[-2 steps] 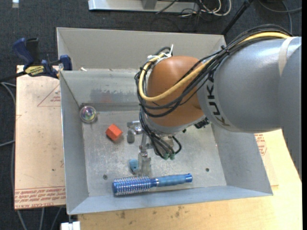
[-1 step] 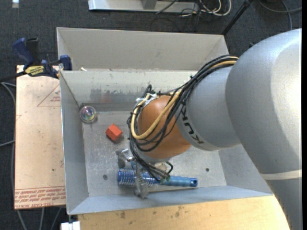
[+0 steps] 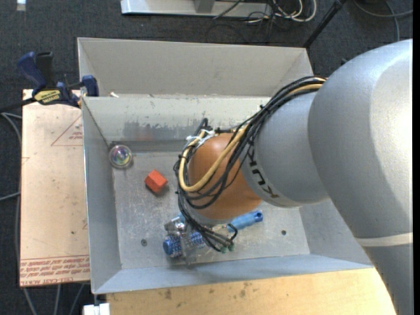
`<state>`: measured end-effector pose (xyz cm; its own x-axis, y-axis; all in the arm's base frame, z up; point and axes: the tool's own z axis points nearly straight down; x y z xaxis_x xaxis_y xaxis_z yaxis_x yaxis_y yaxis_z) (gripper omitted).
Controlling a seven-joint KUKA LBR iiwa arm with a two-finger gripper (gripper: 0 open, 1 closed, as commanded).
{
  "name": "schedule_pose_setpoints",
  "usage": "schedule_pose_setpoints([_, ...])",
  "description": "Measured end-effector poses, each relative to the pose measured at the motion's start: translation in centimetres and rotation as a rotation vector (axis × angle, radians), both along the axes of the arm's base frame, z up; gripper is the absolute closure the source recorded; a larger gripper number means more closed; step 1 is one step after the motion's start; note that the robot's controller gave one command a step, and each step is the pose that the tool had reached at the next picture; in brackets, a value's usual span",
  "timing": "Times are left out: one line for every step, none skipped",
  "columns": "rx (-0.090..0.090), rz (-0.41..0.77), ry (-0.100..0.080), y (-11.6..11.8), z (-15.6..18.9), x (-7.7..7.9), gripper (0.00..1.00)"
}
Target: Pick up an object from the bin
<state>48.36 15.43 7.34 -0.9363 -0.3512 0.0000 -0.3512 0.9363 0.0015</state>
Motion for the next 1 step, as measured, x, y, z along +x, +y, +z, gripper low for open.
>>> schedule_pose_setpoints([0.002,0.036,-0.010,0.14,13.55,0.87,1.00])
